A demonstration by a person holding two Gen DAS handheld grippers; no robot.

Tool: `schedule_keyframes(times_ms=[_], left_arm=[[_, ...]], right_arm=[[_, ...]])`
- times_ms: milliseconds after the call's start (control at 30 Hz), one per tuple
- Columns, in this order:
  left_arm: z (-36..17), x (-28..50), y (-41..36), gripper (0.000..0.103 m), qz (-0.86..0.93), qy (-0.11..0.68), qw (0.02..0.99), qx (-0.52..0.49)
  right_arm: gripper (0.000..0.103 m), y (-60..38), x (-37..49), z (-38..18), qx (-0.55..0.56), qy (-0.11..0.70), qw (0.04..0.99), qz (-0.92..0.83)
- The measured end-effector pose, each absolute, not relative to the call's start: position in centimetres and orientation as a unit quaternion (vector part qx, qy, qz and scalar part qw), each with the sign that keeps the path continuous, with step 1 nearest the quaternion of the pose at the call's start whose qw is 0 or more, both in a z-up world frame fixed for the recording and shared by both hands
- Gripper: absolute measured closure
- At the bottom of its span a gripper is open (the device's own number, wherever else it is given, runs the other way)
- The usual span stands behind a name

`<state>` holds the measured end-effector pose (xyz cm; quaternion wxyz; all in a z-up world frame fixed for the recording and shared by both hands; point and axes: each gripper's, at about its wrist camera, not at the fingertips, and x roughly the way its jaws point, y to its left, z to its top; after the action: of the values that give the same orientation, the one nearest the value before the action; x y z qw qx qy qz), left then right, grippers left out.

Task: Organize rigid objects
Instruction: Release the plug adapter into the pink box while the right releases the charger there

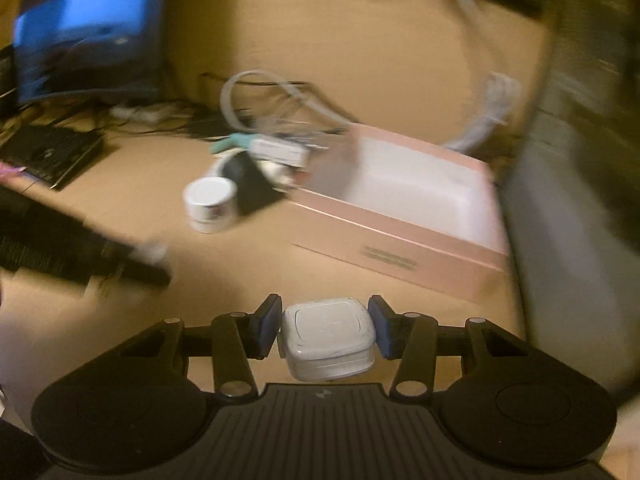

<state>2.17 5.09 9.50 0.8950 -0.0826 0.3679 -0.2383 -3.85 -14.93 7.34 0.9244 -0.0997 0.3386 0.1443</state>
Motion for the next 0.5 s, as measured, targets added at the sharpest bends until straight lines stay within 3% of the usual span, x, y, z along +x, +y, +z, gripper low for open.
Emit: schedule_keyframes(times_ms=[167,300,500], left_arm=[[14.3,8.7,0.4,0.066,-0.215,0.278,0.934,-0.069],[13.4,14.5,-3.9,0.065,-0.207,0.308,0.928,-0.023],[12.2,13.6,-2.2,0.065,-0.207,0.269,0.936,-0.091]], right_arm=[[0.056,-18.0,-5.5,8.5,-0.064,0.325,0.939,0.091],[0.056,-19.2,-6.3,9.0,-0.055,0.316,0.945,0.063],[0.056,-19.7,-6.5,8.2,-0.047,0.33,0.942,0.047]])
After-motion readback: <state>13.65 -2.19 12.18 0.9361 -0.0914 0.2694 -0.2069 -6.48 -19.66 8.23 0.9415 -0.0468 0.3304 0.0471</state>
